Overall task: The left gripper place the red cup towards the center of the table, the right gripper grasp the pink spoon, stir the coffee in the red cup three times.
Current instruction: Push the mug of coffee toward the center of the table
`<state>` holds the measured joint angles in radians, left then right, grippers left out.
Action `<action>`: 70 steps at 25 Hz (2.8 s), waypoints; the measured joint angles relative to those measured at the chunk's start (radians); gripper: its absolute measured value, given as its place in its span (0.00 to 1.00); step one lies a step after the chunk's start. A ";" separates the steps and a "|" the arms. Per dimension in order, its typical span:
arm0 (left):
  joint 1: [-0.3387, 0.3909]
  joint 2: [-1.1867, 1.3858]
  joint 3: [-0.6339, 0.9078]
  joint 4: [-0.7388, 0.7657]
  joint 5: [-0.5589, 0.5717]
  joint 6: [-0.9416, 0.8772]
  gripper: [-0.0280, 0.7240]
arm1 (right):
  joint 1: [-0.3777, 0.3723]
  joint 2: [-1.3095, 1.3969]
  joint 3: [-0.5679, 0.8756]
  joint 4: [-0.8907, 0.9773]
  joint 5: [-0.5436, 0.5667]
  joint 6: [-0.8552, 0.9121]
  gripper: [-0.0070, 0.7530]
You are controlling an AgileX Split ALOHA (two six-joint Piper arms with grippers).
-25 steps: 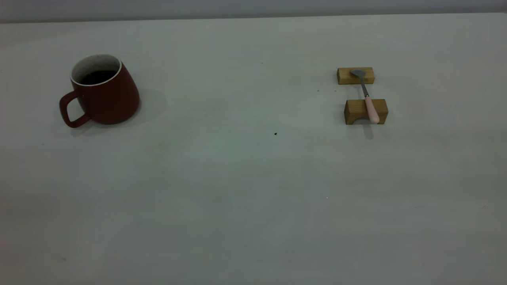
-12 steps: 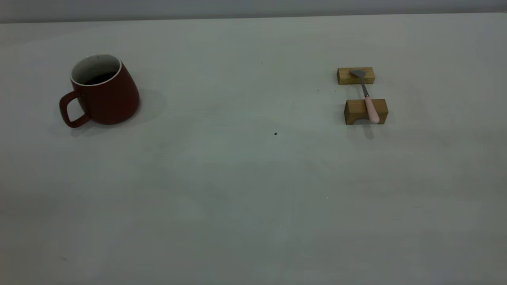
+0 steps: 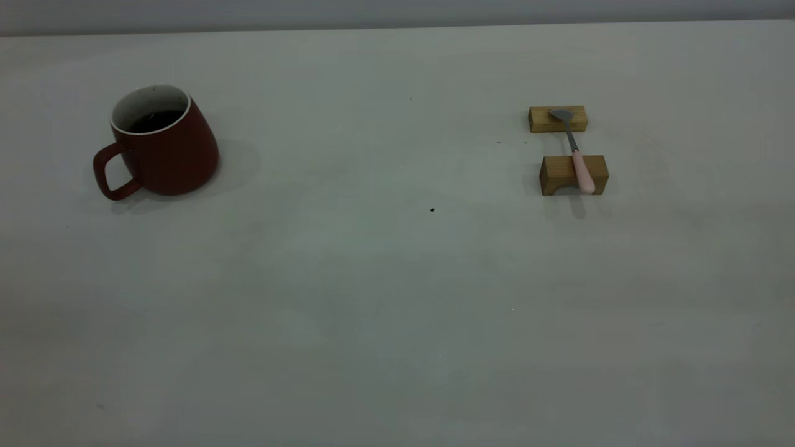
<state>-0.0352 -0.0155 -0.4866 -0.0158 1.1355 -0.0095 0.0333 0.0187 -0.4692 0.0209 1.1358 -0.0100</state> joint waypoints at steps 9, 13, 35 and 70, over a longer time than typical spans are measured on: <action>0.000 0.474 -0.165 0.002 -0.147 -0.021 0.37 | 0.000 0.000 0.000 0.000 0.000 0.000 0.32; 0.000 0.752 -0.215 -0.006 -0.295 0.009 0.44 | 0.000 0.000 0.000 0.000 0.000 0.000 0.32; 0.000 1.912 -0.697 -0.017 -0.518 0.426 0.92 | 0.000 0.000 0.000 0.000 0.000 0.000 0.32; -0.001 2.317 -0.904 0.080 -0.597 0.529 0.31 | 0.000 0.000 0.000 0.000 0.000 0.000 0.32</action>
<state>-0.0364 2.3018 -1.3905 0.0643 0.5387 0.5194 0.0333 0.0187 -0.4692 0.0209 1.1358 -0.0100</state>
